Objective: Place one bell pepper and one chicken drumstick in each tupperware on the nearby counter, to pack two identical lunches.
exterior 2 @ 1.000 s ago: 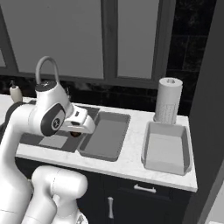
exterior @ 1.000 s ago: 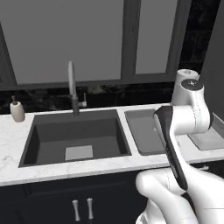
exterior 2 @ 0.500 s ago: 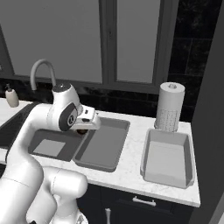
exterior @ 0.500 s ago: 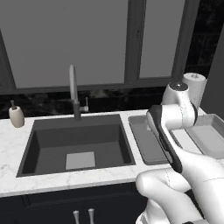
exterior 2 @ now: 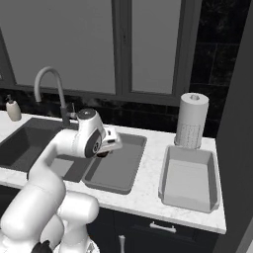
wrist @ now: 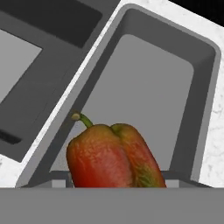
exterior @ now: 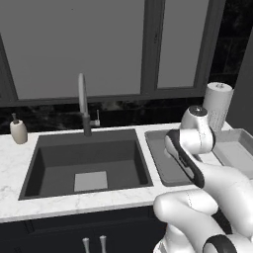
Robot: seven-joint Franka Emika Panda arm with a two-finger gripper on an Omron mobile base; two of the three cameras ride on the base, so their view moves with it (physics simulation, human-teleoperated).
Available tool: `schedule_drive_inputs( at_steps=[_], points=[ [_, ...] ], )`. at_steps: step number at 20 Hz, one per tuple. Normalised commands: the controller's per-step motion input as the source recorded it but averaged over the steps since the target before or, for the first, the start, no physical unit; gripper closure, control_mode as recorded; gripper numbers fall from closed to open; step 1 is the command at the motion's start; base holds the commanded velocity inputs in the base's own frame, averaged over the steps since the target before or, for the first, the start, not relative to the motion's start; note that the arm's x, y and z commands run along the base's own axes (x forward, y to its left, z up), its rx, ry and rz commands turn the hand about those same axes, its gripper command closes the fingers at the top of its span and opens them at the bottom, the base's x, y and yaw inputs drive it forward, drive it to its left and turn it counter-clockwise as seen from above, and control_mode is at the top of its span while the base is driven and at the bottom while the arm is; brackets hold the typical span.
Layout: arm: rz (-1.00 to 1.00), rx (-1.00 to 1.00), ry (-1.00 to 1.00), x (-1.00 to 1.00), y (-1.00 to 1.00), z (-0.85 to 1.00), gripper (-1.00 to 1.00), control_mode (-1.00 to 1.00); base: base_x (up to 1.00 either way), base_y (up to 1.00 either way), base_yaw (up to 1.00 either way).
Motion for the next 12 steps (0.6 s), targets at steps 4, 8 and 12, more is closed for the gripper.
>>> schedule_drive_inputs(
  at_steps=[4, 8, 12],
  points=[
    [0.20, -0.01, 0.01, 0.33, -0.18, -0.36, 1.00, -1.00, 0.00, 0.00, 0.00],
    [0.00, -0.03, 0.10, 0.54, 0.00, -0.22, 1.00, -1.00, 0.00, 0.00, 0.00],
    [0.00, -0.03, 0.13, 0.59, 0.00, -0.26, 1.00, -1.00, 0.00, 0.00, 0.00]
  ],
)
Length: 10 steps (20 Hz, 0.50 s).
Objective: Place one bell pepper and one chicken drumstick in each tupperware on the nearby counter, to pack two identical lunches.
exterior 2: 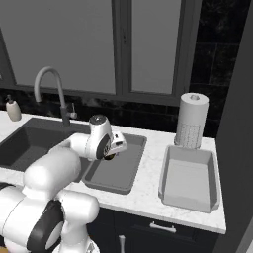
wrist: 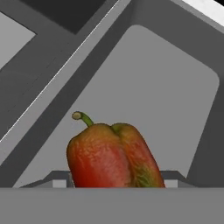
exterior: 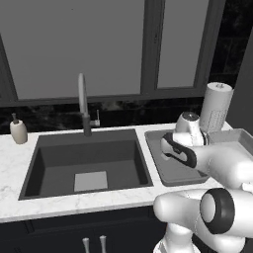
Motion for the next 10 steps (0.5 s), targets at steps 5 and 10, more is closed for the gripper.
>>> schedule_drive_inputs(
  at_steps=[5, 10],
  points=[
    [0.00, -0.02, 0.10, 0.39, 0.00, -0.22, 1.00, -1.00, 0.00, 0.00, 0.00],
    [0.00, 0.00, 0.04, 0.10, -0.03, -0.10, 1.00, -1.00, 0.00, 0.00, 0.00]
  ],
)
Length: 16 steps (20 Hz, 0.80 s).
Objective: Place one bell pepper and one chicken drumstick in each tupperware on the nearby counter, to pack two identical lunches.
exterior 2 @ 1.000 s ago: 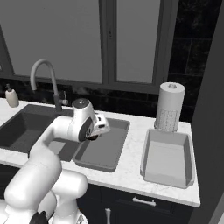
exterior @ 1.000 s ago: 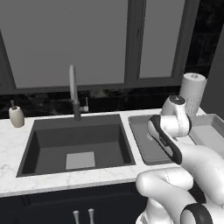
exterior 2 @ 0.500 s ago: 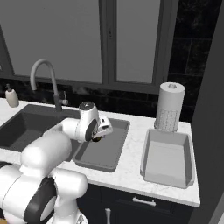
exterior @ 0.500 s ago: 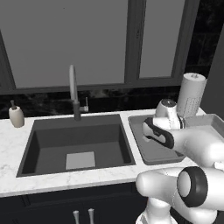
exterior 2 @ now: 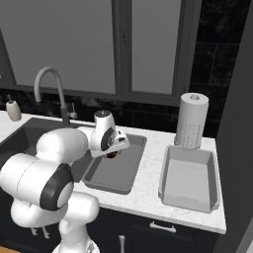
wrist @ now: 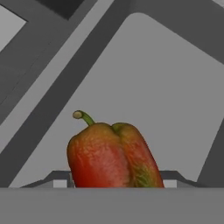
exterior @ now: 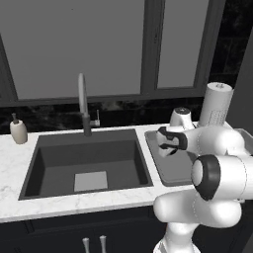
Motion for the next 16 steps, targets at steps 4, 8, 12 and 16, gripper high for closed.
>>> schedule_drive_inputs(
  at_steps=[4, 8, 12, 16],
  points=[
    [0.00, 0.00, 0.02, 0.06, 0.00, -0.13, 1.00, -1.00, 0.00, 0.00, 0.00],
    [0.00, 0.00, 0.00, 0.09, 0.00, -0.28, 1.00, -1.00, 0.00, 0.00, 0.00],
    [0.00, 0.00, 0.01, 0.12, 0.00, -0.24, 1.00, -1.00, 0.00, 0.00, 0.00],
    [0.00, 0.00, 0.00, 0.06, 0.00, -0.21, 1.00, -1.00, 0.00, 0.00, 0.00]
  ],
)
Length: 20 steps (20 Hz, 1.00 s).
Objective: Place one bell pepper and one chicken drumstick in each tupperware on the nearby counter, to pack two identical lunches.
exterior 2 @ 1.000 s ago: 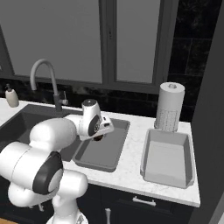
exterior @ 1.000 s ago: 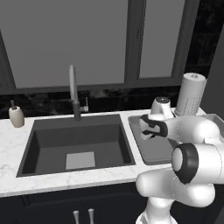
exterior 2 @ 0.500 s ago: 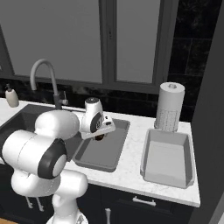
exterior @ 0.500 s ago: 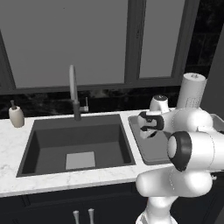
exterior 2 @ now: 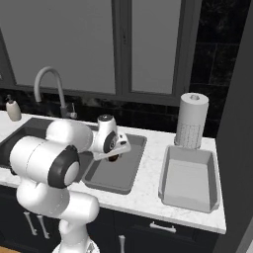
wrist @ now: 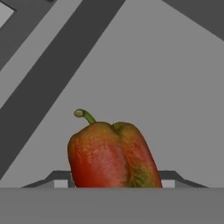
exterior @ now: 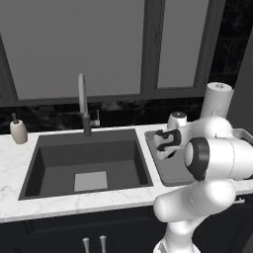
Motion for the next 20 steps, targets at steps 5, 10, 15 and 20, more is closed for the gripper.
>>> schedule_drive_inputs(
  at_steps=[5, 10, 15, 20],
  points=[
    [0.00, 0.00, 0.00, 0.01, 0.00, -0.20, 1.00, -1.00, 0.00, 0.00, 0.00],
    [0.00, 0.00, 0.00, 0.01, 0.00, -0.12, -1.00, -1.00, 0.00, 0.00, 0.00],
    [0.00, 0.00, 0.00, 0.00, 0.00, 0.00, -1.00, -1.00, 0.00, 0.00, 0.00],
    [0.00, 0.00, 0.00, -0.06, 0.00, 0.28, -1.00, -1.00, 0.00, 0.00, 0.00]
  ],
)
